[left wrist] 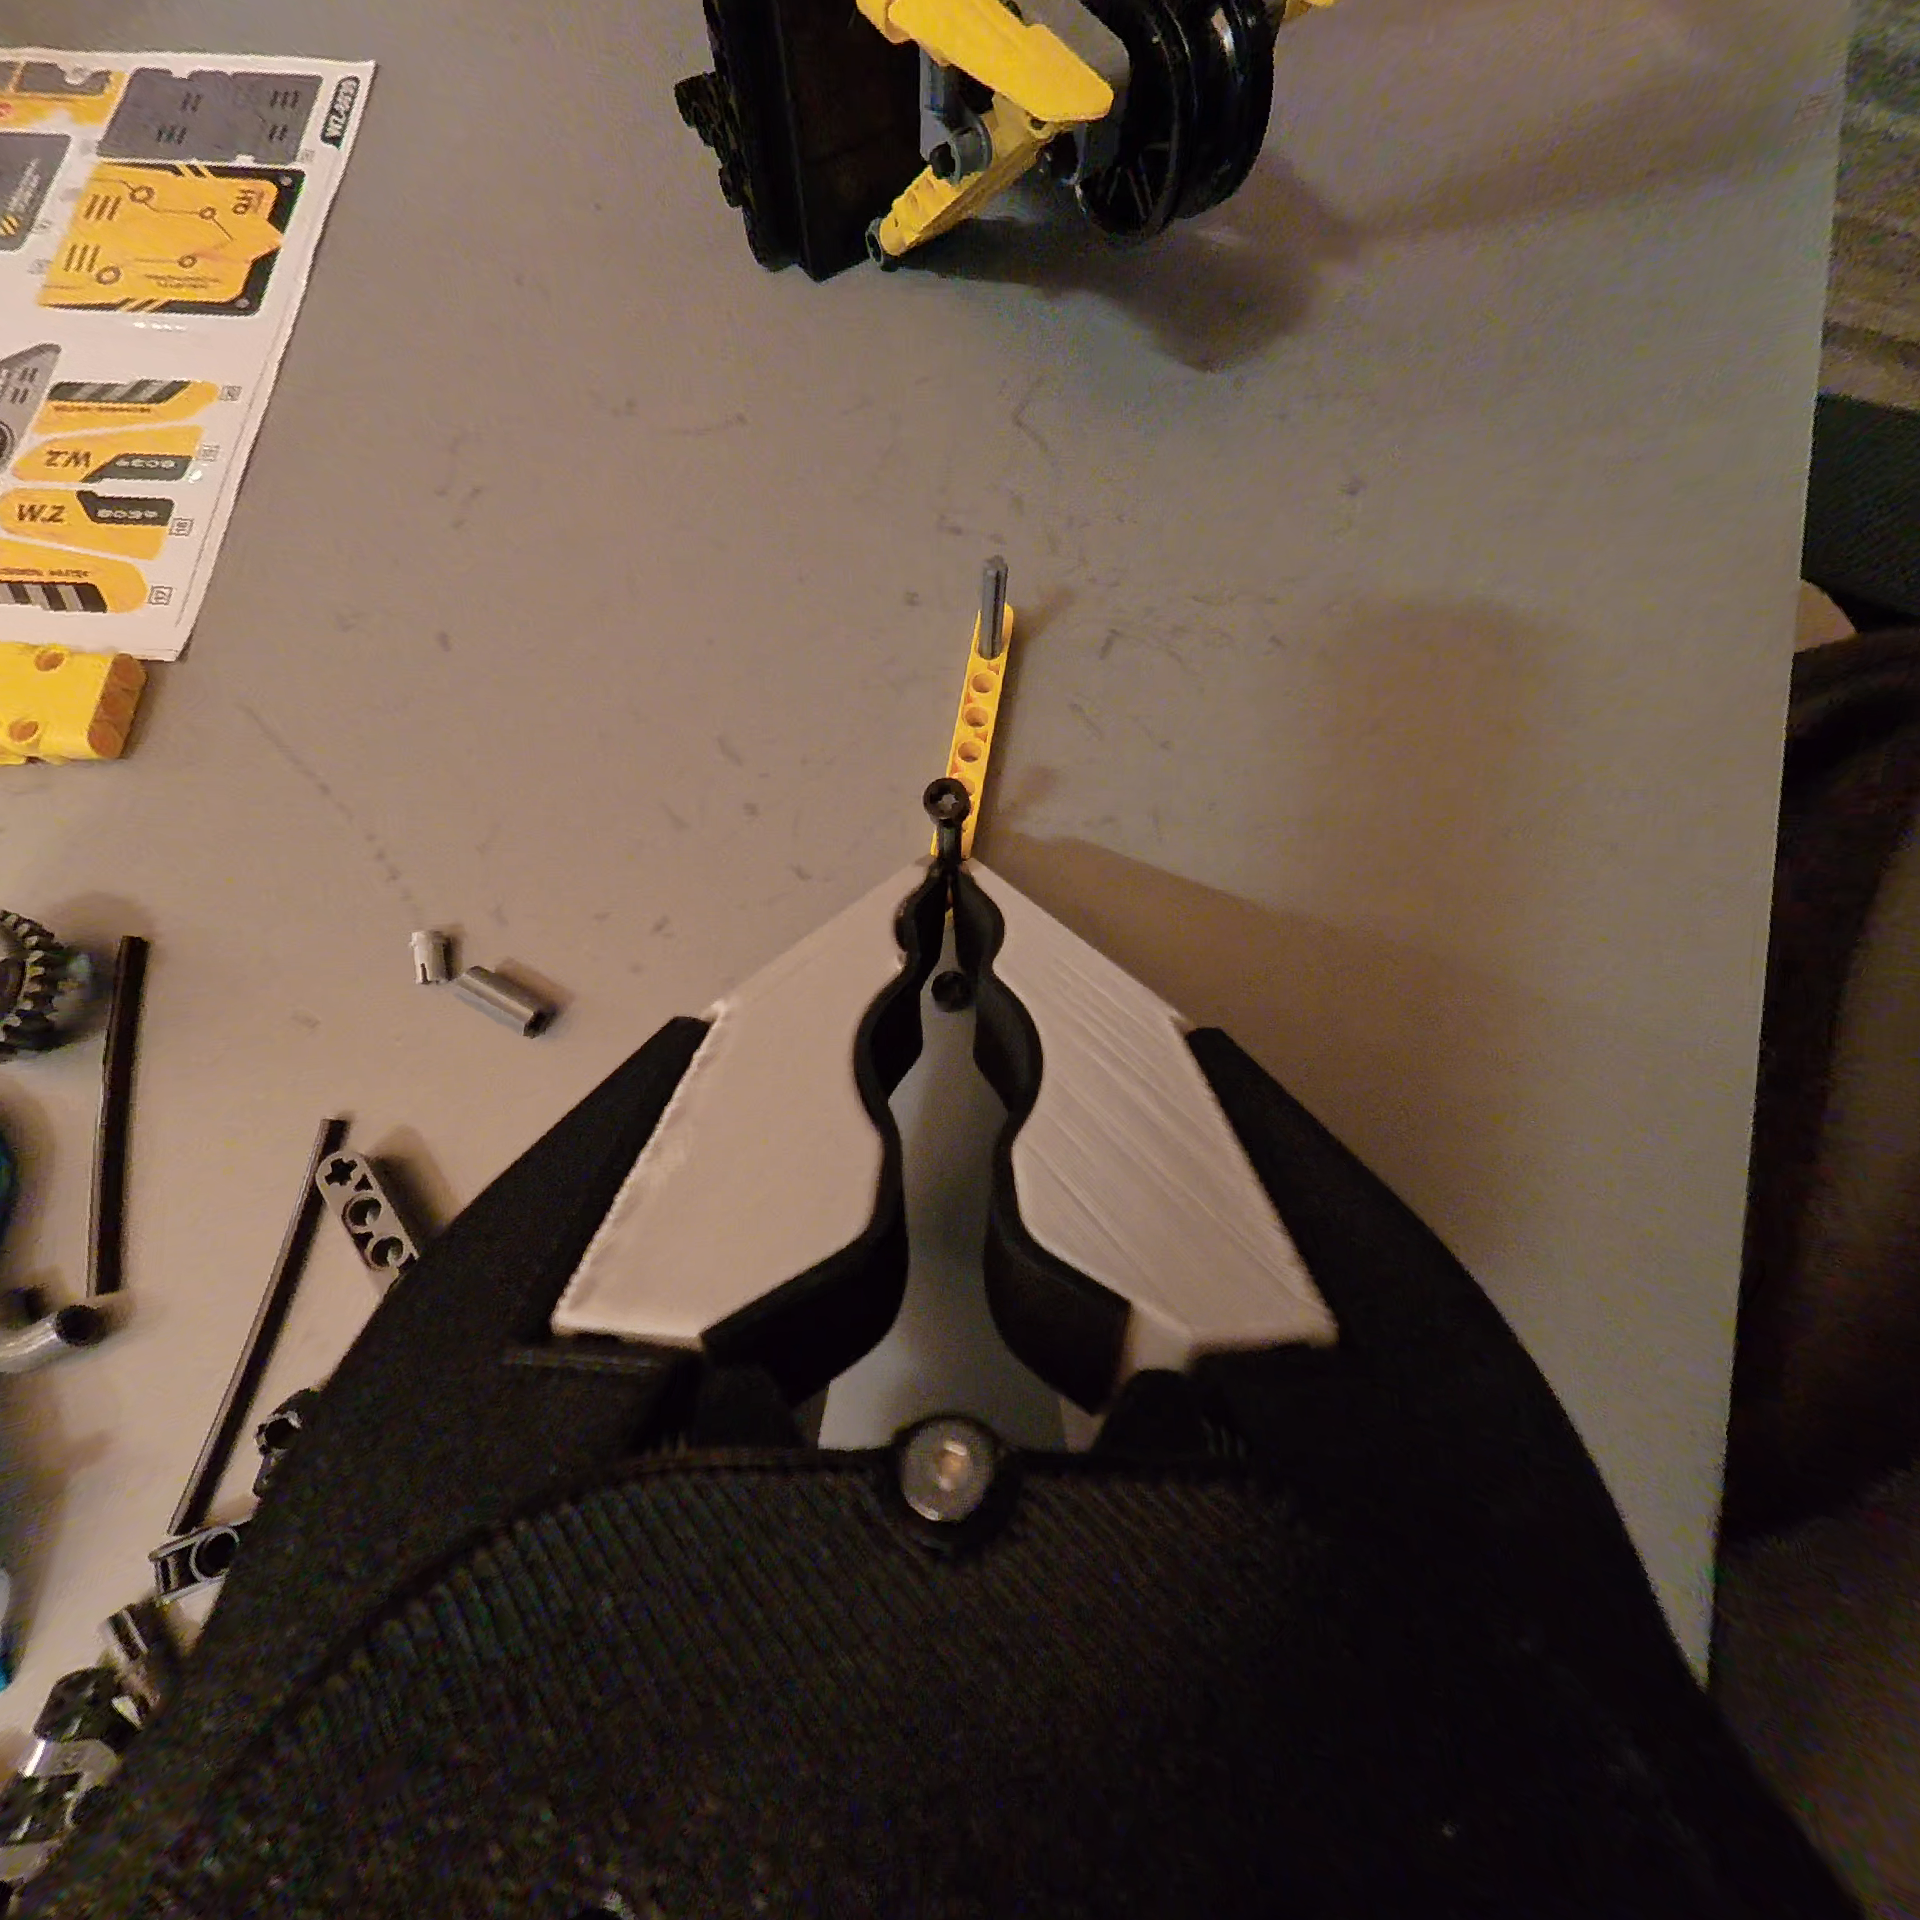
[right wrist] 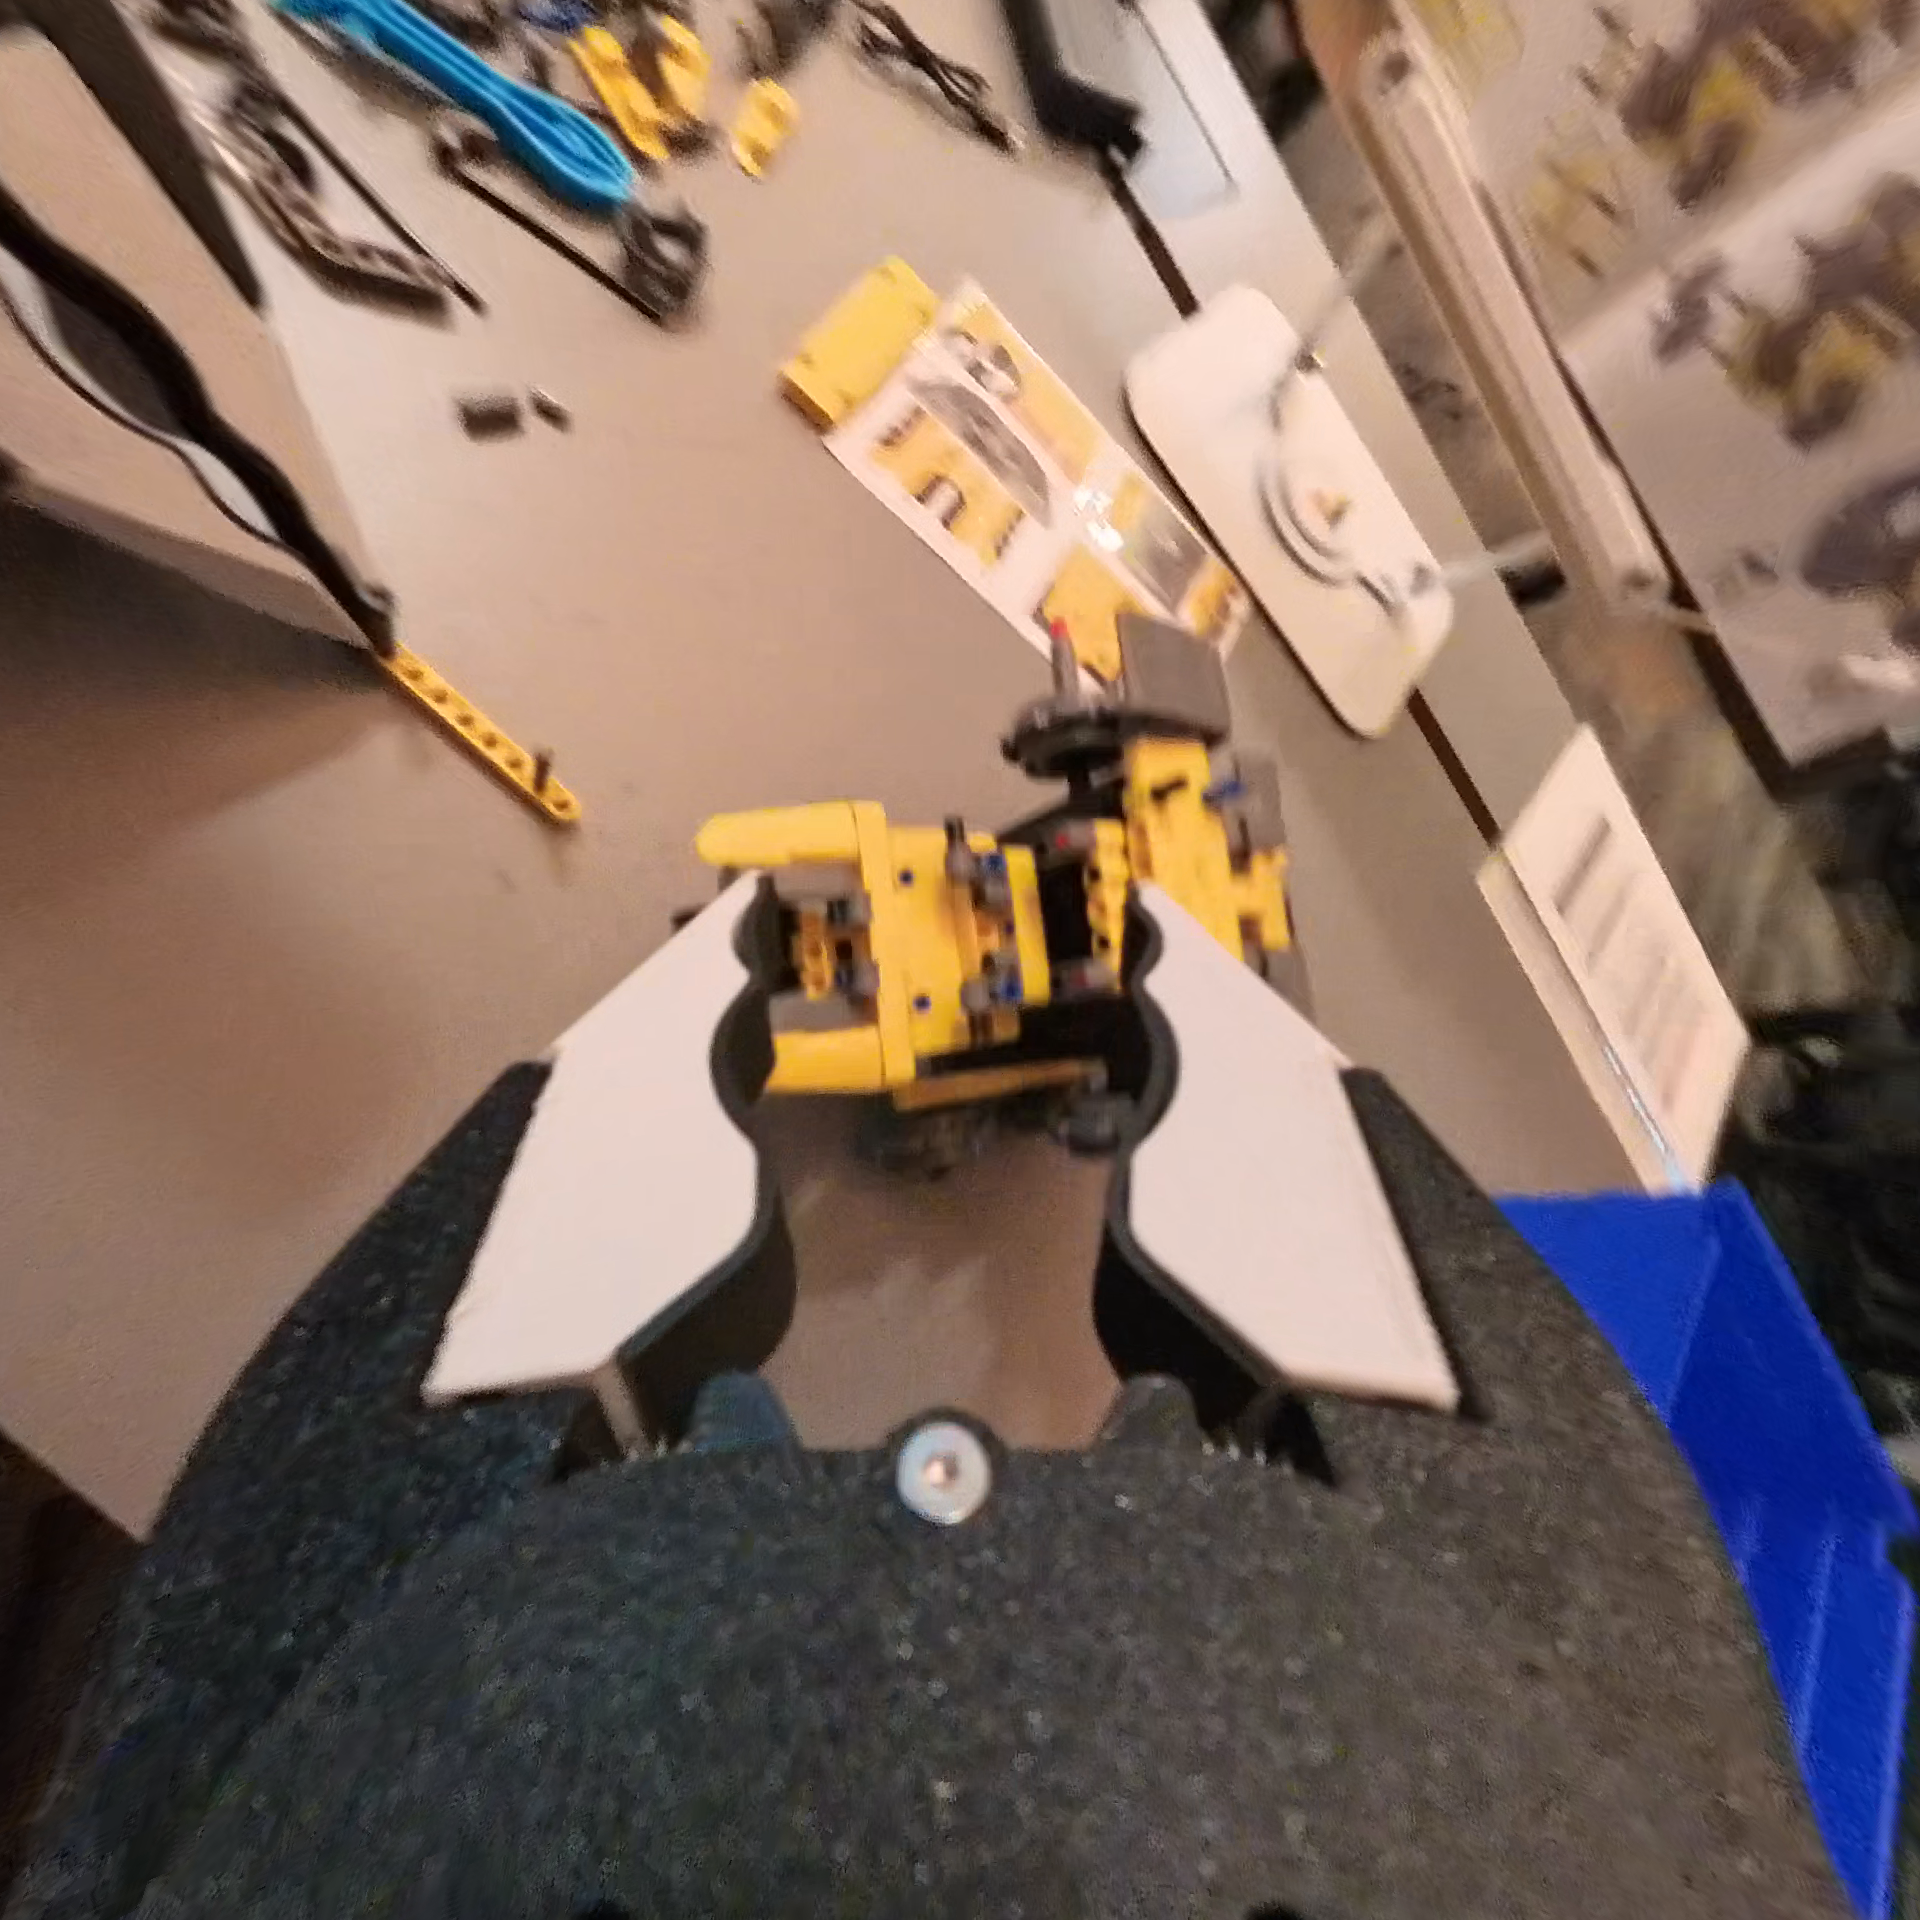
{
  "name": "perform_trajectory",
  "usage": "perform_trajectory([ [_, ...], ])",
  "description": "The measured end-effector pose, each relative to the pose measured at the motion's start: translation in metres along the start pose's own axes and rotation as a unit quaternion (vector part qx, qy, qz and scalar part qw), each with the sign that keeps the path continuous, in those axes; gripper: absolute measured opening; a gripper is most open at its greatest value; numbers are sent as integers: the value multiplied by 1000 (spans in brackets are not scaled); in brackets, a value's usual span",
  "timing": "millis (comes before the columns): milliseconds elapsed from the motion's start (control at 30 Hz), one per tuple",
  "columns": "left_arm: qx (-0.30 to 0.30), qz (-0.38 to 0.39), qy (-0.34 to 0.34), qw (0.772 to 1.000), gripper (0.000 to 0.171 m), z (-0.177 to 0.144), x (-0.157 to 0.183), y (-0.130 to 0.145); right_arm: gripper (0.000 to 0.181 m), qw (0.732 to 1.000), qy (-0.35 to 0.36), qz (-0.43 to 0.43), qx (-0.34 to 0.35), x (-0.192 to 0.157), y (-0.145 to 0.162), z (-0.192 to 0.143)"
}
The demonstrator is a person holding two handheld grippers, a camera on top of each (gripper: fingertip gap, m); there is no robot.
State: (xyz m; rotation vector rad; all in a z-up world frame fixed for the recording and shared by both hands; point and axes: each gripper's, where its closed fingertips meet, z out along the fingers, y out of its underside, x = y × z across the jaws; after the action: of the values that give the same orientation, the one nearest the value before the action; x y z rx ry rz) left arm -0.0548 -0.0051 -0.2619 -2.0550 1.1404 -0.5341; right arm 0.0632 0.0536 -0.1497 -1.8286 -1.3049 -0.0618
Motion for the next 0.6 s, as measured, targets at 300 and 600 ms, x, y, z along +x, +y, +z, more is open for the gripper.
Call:
perform_trajectory([
  [300,-1,-2,-1,1000,1,0,-1,0,69,985,95,-143,-8,-40,20,19],
  [600,-1,-1,-6,1000,1,0,-1,0,46,937,202,-277,-71,-19,36,40],
])
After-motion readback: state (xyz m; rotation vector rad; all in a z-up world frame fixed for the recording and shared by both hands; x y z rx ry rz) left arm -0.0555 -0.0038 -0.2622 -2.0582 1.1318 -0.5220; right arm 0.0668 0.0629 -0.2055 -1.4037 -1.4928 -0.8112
